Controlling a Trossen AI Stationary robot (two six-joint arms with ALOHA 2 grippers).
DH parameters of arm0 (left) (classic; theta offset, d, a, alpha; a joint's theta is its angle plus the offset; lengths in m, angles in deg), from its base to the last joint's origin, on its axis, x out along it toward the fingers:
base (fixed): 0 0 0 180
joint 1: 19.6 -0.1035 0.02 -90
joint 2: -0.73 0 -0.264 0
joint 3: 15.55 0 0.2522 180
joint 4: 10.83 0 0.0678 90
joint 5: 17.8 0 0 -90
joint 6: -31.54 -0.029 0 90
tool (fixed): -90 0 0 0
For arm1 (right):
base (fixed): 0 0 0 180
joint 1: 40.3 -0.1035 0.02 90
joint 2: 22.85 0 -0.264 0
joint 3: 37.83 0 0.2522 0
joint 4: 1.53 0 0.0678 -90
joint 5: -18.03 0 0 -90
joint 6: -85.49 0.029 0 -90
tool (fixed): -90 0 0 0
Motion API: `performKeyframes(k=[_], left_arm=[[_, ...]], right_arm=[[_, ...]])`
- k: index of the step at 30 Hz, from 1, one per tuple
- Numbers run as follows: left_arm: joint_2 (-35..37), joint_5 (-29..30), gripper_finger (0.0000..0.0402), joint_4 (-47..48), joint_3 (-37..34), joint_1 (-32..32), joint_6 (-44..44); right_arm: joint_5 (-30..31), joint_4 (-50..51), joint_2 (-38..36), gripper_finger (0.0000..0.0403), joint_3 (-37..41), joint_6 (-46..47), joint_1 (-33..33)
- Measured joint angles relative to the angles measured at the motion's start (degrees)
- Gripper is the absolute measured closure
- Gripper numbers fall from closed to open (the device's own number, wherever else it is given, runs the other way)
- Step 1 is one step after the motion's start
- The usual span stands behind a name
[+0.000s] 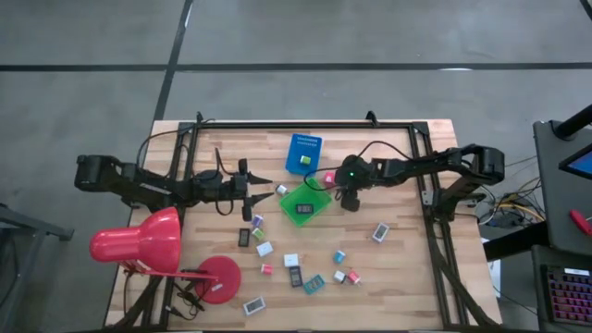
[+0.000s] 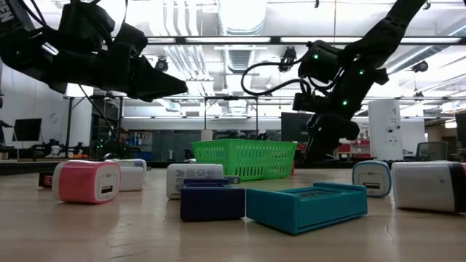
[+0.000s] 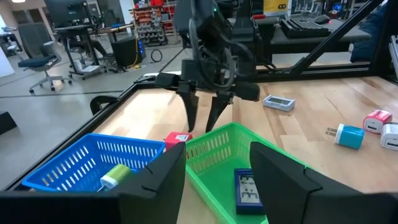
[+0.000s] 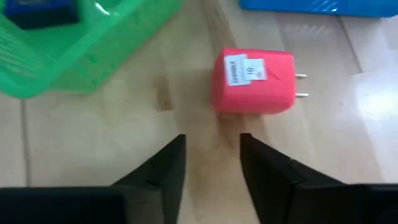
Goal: Pick & Place Office items
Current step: Put the big pink charger adapter into the blue bin
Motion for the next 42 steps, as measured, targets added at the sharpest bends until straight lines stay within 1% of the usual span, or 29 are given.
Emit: performKeyframes(k=[7,9,12,17,25,32,42], left_arm=[[0.0,0.0,0.0220,0.0,0.0,0.0,0.0],[0.0,0.0,0.0220,0.0,0.0,0.0,0.0],[0.0,0.0,0.0220,0.0,0.0,0.0,0.0],[0.0,0.0,0.0220,0.0,0.0,0.0,0.0],[0.0,0.0,0.0220,0.0,0.0,0.0,0.0],[0.0,0.0,0.0220,0.1,0.0,0.0,0.0],[0.0,0.0,0.0220,0.1,0.0,0.0,0.0]], right_arm=[[0.0,-0.5,-0.6,0.0372,0.3,2.3,-1.9],[0.0,-0.8,-0.6,0.0389,0.3,2.1,-2.2],[-0.1,-3.1,-0.3,0.0394,0.3,2.3,-2.3],[-2.3,-6.3,1.1,0.0395,0.4,2.2,-2.3],[-2.2,-10.7,4.7,0.0395,0.2,2.2,-2.2],[5.1,-10.7,7.6,0.0395,-0.8,4.2,-2.0],[14.3,-10.6,7.2,0.0395,-0.8,8.9,-2.0]])
